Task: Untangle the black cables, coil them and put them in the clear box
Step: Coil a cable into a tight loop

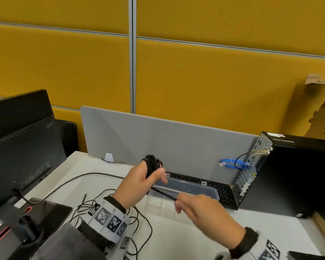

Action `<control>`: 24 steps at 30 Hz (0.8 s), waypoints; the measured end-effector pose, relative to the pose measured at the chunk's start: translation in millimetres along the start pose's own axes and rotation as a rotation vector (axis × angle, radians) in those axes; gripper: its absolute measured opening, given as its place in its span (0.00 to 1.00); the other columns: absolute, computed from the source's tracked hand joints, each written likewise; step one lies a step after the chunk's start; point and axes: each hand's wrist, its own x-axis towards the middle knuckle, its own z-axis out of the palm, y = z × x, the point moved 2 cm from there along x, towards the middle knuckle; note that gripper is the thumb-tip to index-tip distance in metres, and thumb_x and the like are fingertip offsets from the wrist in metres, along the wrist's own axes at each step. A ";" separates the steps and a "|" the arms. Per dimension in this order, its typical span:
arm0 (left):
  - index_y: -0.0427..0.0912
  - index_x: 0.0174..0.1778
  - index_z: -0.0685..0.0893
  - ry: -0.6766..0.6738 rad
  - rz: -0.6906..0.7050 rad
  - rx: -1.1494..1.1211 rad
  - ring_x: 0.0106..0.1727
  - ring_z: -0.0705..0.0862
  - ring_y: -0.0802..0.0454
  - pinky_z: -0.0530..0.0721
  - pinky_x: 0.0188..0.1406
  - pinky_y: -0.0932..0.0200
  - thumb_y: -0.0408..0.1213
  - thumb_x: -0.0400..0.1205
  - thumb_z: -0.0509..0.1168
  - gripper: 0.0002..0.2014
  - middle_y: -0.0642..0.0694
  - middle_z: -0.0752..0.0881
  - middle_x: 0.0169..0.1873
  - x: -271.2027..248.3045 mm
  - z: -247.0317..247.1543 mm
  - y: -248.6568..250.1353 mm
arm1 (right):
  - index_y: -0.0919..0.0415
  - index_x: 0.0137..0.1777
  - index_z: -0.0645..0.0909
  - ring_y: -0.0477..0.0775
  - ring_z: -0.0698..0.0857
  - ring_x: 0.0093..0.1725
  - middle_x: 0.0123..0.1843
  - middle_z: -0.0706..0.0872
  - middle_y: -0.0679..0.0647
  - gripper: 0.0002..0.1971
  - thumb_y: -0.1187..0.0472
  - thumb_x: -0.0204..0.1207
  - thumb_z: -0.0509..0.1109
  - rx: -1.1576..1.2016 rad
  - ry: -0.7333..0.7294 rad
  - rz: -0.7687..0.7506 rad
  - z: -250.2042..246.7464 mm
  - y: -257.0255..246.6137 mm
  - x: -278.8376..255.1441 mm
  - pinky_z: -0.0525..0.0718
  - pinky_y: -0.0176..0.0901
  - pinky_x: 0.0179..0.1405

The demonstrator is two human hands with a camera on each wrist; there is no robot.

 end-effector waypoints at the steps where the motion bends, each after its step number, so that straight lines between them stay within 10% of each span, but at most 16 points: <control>1: 0.42 0.41 0.86 -0.111 -0.047 0.054 0.44 0.85 0.66 0.78 0.53 0.64 0.49 0.81 0.61 0.15 0.55 0.89 0.38 -3.0 4.5 -6.0 | 0.44 0.48 0.75 0.38 0.74 0.30 0.29 0.75 0.39 0.23 0.37 0.80 0.40 -0.081 0.104 0.021 -8.8 1.6 0.1 0.69 0.30 0.31; 4: 0.44 0.39 0.80 -0.452 -0.125 -0.032 0.31 0.84 0.60 0.79 0.39 0.68 0.47 0.76 0.70 0.11 0.50 0.86 0.29 -14.5 19.5 -6.4 | 0.40 0.50 0.71 0.41 0.82 0.31 0.33 0.84 0.40 0.22 0.31 0.76 0.41 -0.123 0.298 -0.039 -21.8 2.8 1.7 0.77 0.35 0.25; 7: 0.42 0.35 0.79 -0.714 -0.147 -0.279 0.19 0.78 0.61 0.77 0.29 0.69 0.31 0.75 0.71 0.06 0.53 0.82 0.24 -22.2 21.5 9.1 | 0.31 0.66 0.63 0.44 0.84 0.41 0.42 0.86 0.45 0.27 0.25 0.68 0.50 0.131 0.075 -0.084 -17.0 0.6 6.6 0.81 0.42 0.41; 10: 0.41 0.34 0.78 -0.822 -0.164 -0.375 0.17 0.77 0.64 0.75 0.26 0.71 0.23 0.74 0.66 0.09 0.57 0.82 0.20 -22.2 18.4 17.3 | 0.36 0.61 0.73 0.57 0.80 0.37 0.41 0.86 0.56 0.26 0.25 0.67 0.58 0.446 -0.097 -0.097 -9.8 3.1 8.7 0.77 0.52 0.37; 14: 0.42 0.33 0.80 -0.713 -0.171 -0.432 0.22 0.81 0.60 0.77 0.34 0.66 0.26 0.73 0.68 0.07 0.54 0.84 0.23 -21.2 19.9 17.1 | 0.47 0.50 0.78 0.57 0.72 0.30 0.36 0.83 0.62 0.30 0.23 0.65 0.58 0.505 0.015 -0.088 -4.1 5.5 6.8 0.66 0.47 0.31; 20: 0.37 0.44 0.83 -0.127 -0.143 -0.363 0.35 0.87 0.52 0.84 0.40 0.62 0.26 0.68 0.77 0.12 0.45 0.89 0.36 -18.3 22.9 6.2 | 0.54 0.41 0.82 0.41 0.74 0.30 0.29 0.80 0.47 0.20 0.36 0.67 0.71 0.782 0.239 0.094 3.9 3.2 4.2 0.69 0.33 0.32; 24: 0.34 0.58 0.81 -0.042 -0.177 -0.751 0.48 0.87 0.50 0.83 0.51 0.61 0.30 0.71 0.71 0.19 0.42 0.89 0.44 -25.7 38.9 -7.2 | 0.69 0.42 0.80 0.39 0.68 0.23 0.25 0.74 0.46 0.23 0.44 0.67 0.67 1.013 0.296 0.232 1.6 -3.7 5.1 0.65 0.26 0.22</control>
